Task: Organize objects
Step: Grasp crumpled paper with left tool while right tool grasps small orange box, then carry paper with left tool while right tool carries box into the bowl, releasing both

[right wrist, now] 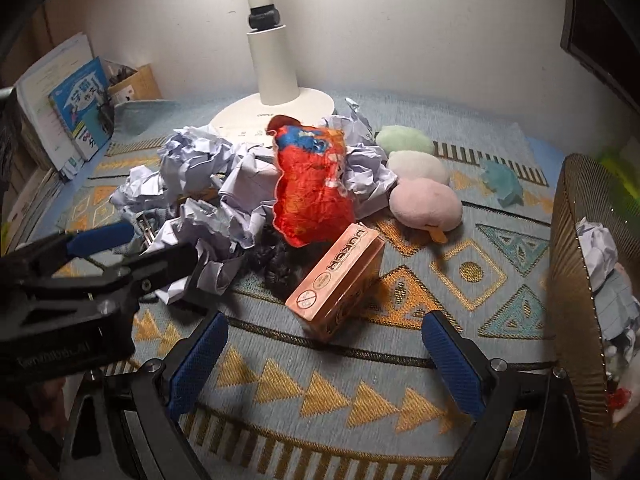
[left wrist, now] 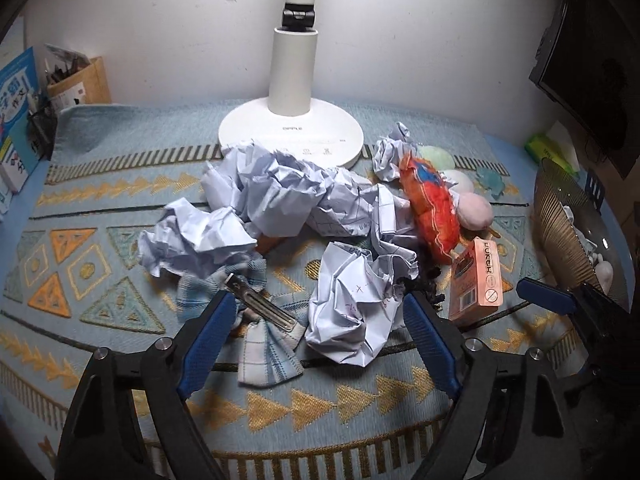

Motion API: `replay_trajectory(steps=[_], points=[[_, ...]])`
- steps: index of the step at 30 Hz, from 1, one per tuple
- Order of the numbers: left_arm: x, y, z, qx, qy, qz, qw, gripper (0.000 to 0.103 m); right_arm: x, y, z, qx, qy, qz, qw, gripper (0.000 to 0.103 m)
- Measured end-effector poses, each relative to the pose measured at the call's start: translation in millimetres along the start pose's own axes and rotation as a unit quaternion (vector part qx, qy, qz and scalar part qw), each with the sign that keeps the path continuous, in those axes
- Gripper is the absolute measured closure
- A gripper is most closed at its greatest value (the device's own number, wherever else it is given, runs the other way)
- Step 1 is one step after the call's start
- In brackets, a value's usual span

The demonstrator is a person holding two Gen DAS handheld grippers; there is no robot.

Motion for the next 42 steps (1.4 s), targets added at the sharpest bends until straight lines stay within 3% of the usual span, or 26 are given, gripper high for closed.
replay_trajectory(steps=[3, 4, 6, 7, 11, 15, 20, 28, 33, 42], points=[[-1.5, -2.1, -12.6, 0.012, 0.010, 0.008, 0.9998, 0.025, -4.7, -5.4, -7.1, 0.002, 0.014, -0.014, 1.000, 0.008], [-3.6, -3.2, -12.6, 0.011, 0.004, 0.006, 0.9999, 0.030, -6.2, -6.1, -8.8, 0.004, 0.012, -0.016, 1.000, 0.014], [-6.9, -5.3, -10.6, 0.007, 0.006, 0.001, 1.0000, 0.044, -9.5, -6.5, -12.5, 0.016, -0.005, -0.019, 1.000, 0.028], [-7.9, -6.4, -10.3, 0.009, 0.018, 0.000, 0.9998, 0.059, -10.6, -6.0, -12.5, 0.016, -0.007, -0.017, 1.000, 0.035], [-5.4, -5.3, -4.5, -0.001, 0.030, 0.013, 0.9995, 0.062, -11.1, -3.9, -6.6, 0.011, -0.032, 0.000, 0.999, 0.063], [-3.4, -3.8, 3.7, -0.006, 0.043, 0.020, 0.9988, 0.063, -10.0, 1.6, 2.2, -0.002, -0.036, 0.015, 0.999, 0.069], [-6.8, -3.1, 8.1, -0.013, 0.025, 0.012, 0.9995, 0.066, -16.0, 4.7, 16.0, -0.017, -0.046, 0.014, 0.999, 0.081], [-13.3, -7.5, 36.3, -0.050, 0.022, 0.010, 0.9985, 0.067, -32.9, 6.9, 50.7, -0.062, -0.061, 0.012, 0.996, 0.085], [-16.3, -17.4, 55.7, -0.068, 0.052, 0.025, 0.9961, 0.067, -44.0, 0.3, 77.5, -0.095, -0.078, -0.010, 0.992, 0.085], [-88.5, -59.0, 84.6, -0.114, 0.100, -0.065, 0.9862, 0.067, -101.6, 8.2, 120.4, -0.151, -0.012, -0.087, 0.985, 0.085]])
Point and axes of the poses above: each gripper's, at about its wrist camera, not at the fingertips, and z roughly against the way its jaws point, x to its left, y to its underside, the point moved 1 cm from there along -z, roughly the way its jaws point, and after that the axes turned 9 degrees about x, right-handed, at the moved point
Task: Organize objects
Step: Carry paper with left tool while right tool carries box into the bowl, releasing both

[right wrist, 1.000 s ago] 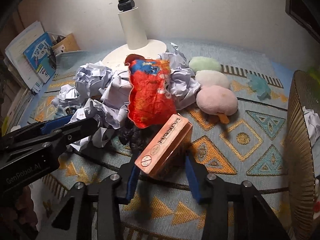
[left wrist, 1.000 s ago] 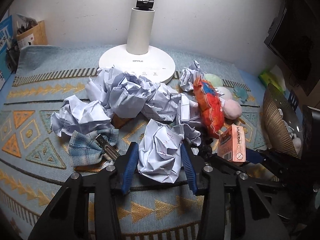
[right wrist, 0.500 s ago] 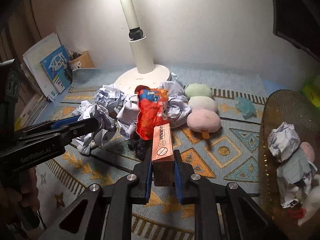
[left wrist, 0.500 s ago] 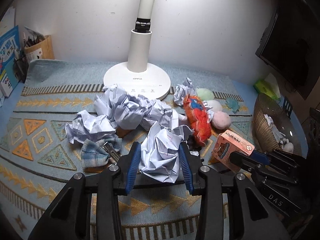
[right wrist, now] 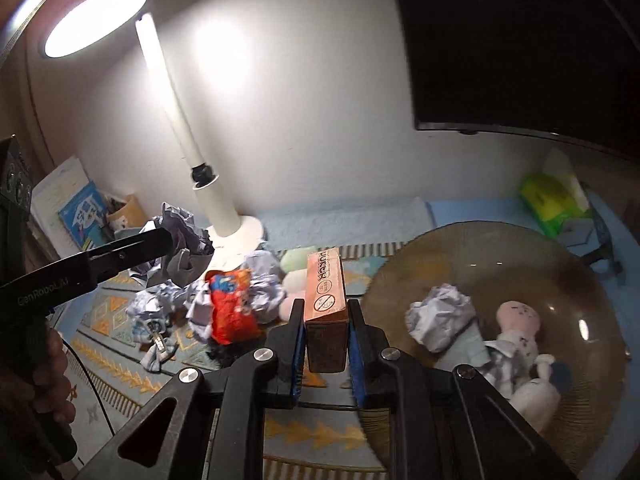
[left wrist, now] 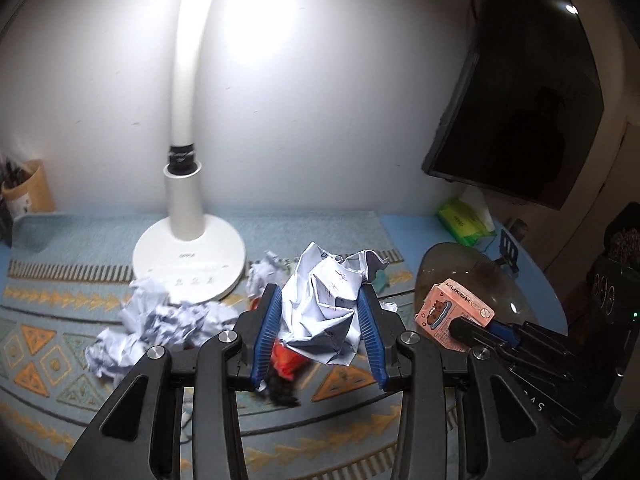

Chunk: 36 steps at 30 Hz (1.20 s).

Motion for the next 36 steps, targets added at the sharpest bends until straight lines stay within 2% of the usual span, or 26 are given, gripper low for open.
replay_trajectory(steps=[4, 9, 16, 23, 36], points=[[-45.3, -12.7, -20.2, 0.012, 0.027, -0.057, 0.9979, 0.067, -41.3, 5.3, 7.9, 0.005, 0.038, -0.060, 0.997, 0.085], [-98.9, -17.4, -49.1, 0.038, 0.063, -0.116, 0.9905, 0.066, -88.1, 19.5, 28.4, -0.002, 0.081, -0.127, 0.989, 0.085], [-147.4, -12.2, -81.1, 0.079, 0.102, -0.149, 0.9804, 0.066, -122.6, 34.7, 52.4, -0.015, 0.123, -0.174, 0.977, 0.085], [-164.1, -3.6, -91.7, 0.101, 0.111, -0.166, 0.9746, 0.066, -130.7, 43.3, 58.9, -0.015, 0.132, -0.192, 0.972, 0.085], [-166.0, 6.6, -91.3, 0.111, 0.103, -0.176, 0.9726, 0.064, -132.1, 43.9, 55.5, -0.014, 0.137, -0.195, 0.971, 0.085]])
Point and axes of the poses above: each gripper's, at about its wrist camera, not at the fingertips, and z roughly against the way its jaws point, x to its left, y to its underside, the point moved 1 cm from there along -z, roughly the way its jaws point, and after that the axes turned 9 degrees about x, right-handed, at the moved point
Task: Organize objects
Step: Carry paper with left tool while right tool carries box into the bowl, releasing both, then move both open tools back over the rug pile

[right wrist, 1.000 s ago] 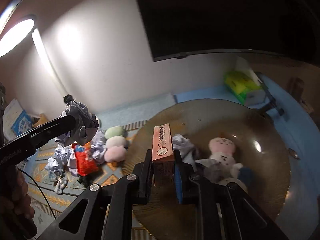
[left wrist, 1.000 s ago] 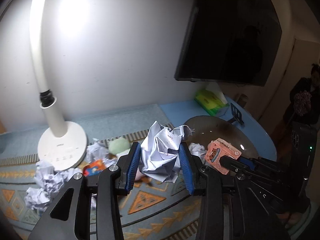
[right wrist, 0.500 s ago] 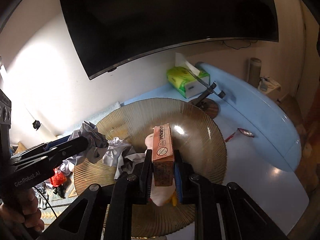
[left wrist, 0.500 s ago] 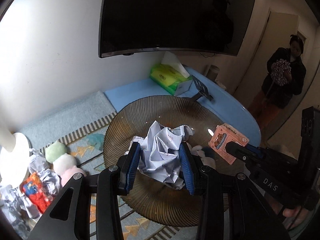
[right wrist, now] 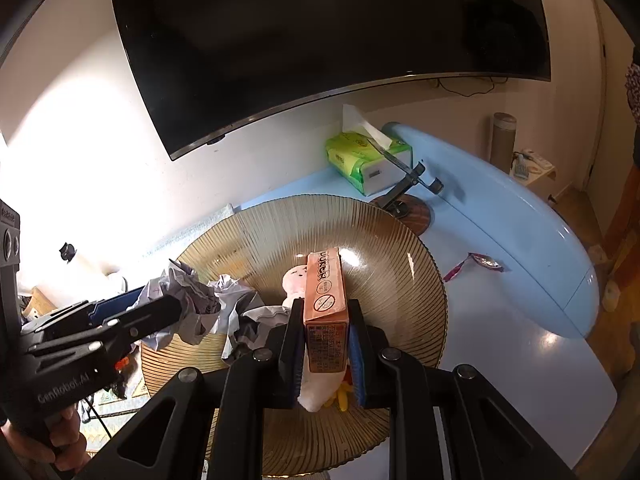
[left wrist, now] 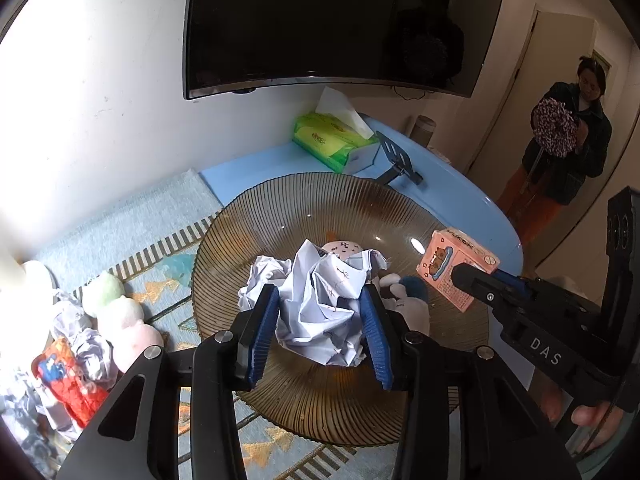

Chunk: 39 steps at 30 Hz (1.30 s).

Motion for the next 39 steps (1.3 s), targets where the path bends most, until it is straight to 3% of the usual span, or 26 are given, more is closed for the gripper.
replay_trajectory(steps=[7, 9, 11, 13, 16, 21, 25, 32, 39], points=[[-7.3, 5.2, 2.0, -0.002, -0.032, -0.010, 0.9994, 0.058, -1.5, -1.7, -0.1, -0.016, 0.012, -0.011, 1.000, 0.083], [-4.3, 7.5, 2.0, 0.003, -0.046, -0.003, 0.9989, 0.055, -0.6, -2.8, 0.2, -0.022, 0.021, -0.005, 1.000, 0.071], [2.3, 10.1, 3.7, 0.002, -0.048, 0.014, 0.9987, 0.029, 1.1, -2.5, 4.2, -0.036, 0.031, -0.003, 0.999, 0.043], [9.5, 13.2, 11.7, -0.017, -0.046, 0.033, 0.9982, 0.020, 3.5, -1.0, 12.0, -0.064, 0.035, -0.004, 0.997, 0.033], [18.7, 15.2, 21.8, -0.031, -0.037, 0.051, 0.9975, 0.016, 9.2, -0.7, 15.9, -0.076, 0.033, 0.003, 0.997, 0.023], [36.9, 26.7, 44.4, -0.056, -0.028, 0.096, 0.9935, 0.015, 24.4, 0.7, 13.4, -0.057, -0.017, 0.005, 0.998, 0.022], [57.5, 56.0, 67.7, -0.068, -0.035, 0.140, 0.9871, 0.015, 51.7, 13.3, 11.5, -0.038, -0.103, 0.025, 0.994, 0.022], [98.1, 123.8, 100.7, -0.063, -0.122, 0.215, 0.9669, 0.015, 119.1, 37.0, 13.4, -0.010, -0.219, 0.106, 0.970, 0.015], [132.9, 195.4, 117.3, -0.066, -0.159, 0.325, 0.9299, 0.015, 177.2, 76.5, 11.4, 0.035, -0.268, 0.207, 0.940, 0.015]])
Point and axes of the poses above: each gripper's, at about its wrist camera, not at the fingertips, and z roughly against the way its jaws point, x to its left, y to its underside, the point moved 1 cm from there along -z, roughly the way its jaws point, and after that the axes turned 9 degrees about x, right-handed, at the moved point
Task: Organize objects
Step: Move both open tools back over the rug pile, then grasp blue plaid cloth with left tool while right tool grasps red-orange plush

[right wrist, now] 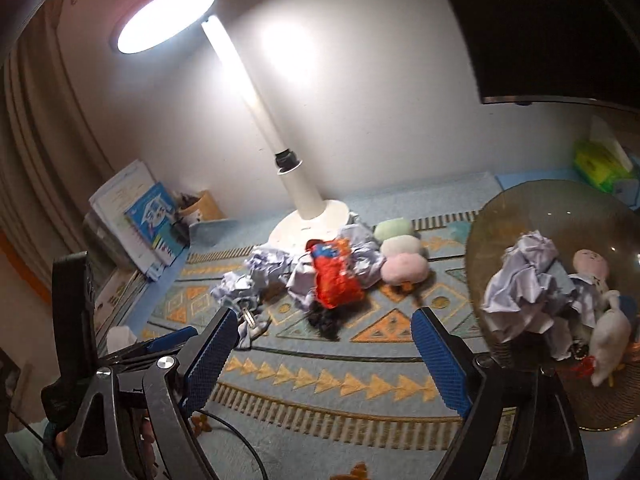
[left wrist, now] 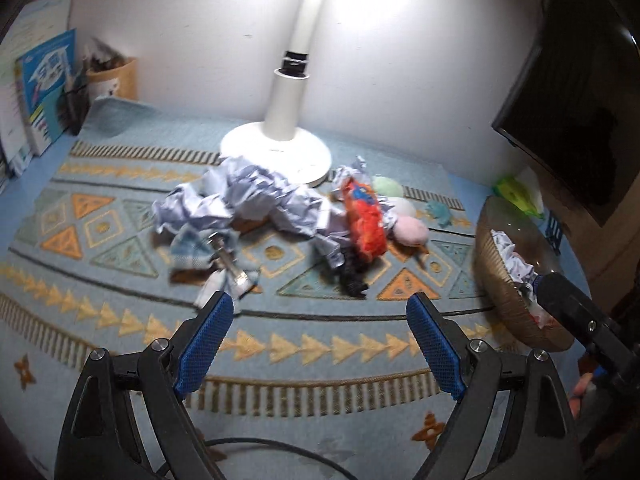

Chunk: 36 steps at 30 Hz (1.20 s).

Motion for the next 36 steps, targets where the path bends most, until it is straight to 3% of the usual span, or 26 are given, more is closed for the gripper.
replay_trajectory(steps=[10, 16, 22, 29, 33, 36], points=[[30.9, 48.6, -10.5, 0.047, -0.034, 0.006, 0.9983, 0.015, 34.7, 27.4, -51.5, 0.078, 0.020, 0.103, 0.991, 0.015], [64.2, 36.5, -12.9, 0.032, -0.053, 0.067, 0.9958, 0.015, 32.0, 22.1, -74.7, 0.094, 0.063, 0.118, 0.987, 0.015], [99.7, 4.8, -27.7, 0.021, -0.030, 0.146, 0.9886, 0.015, 12.3, -13.4, -105.2, 0.094, 0.105, 0.076, 0.987, 0.015], [95.5, -26.3, -68.9, 0.045, -0.039, 0.139, 0.9886, 0.015, -0.1, -51.0, -142.1, 0.103, 0.123, 0.048, 0.986, 0.015], [80.7, -36.6, -82.4, 0.043, -0.077, 0.113, 0.9897, 0.015, 0.0, -54.9, -158.9, 0.114, 0.136, 0.063, 0.982, 0.019], [69.1, -36.3, -89.6, 0.039, -0.128, 0.080, 0.9878, 0.024, -1.8, -50.8, -167.3, 0.135, 0.136, 0.075, 0.979, 0.038]])
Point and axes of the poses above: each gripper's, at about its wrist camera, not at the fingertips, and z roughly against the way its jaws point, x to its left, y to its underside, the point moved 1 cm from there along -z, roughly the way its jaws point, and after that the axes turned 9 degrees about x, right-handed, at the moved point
